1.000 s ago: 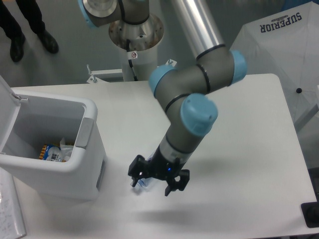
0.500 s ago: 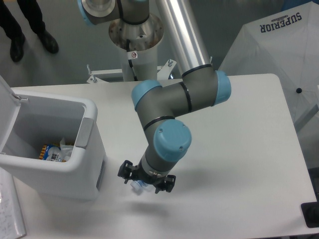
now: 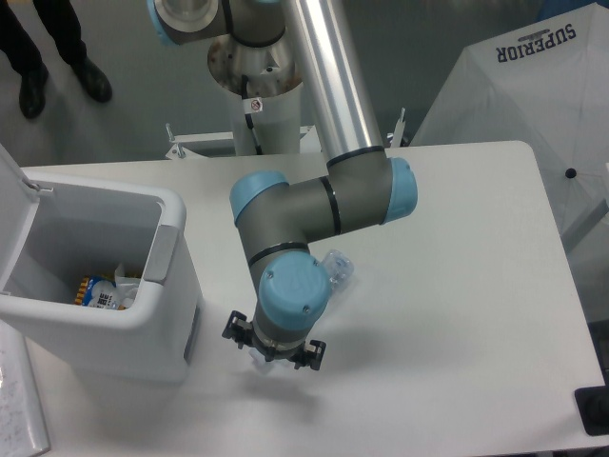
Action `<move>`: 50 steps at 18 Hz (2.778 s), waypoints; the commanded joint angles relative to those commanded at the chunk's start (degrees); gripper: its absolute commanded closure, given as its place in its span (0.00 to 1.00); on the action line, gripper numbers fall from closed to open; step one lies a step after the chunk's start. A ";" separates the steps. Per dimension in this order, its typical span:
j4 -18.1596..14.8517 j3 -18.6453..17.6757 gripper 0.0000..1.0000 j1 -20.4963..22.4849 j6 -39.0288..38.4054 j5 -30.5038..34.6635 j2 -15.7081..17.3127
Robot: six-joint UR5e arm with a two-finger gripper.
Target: Place the trash in the trash can
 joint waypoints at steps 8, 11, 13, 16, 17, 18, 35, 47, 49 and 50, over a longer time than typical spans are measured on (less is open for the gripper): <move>-0.09 0.26 0.09 -2.20 0.00 5.19 -2.20; -0.17 0.18 0.19 -2.55 0.00 5.19 -2.29; -0.26 0.09 0.27 -2.64 0.00 5.19 -2.29; -0.44 0.09 0.47 -2.90 0.00 5.19 -2.29; -0.44 0.09 0.56 -2.90 0.00 5.19 -2.29; -0.44 0.17 0.64 -2.90 0.00 5.19 -2.29; -0.27 0.79 0.94 -1.07 3.43 4.76 0.43; 2.02 4.13 0.96 5.88 5.89 -5.70 4.74; 2.90 4.57 0.96 6.32 5.89 -6.58 4.83; 3.60 5.01 0.96 6.50 5.80 -7.46 4.83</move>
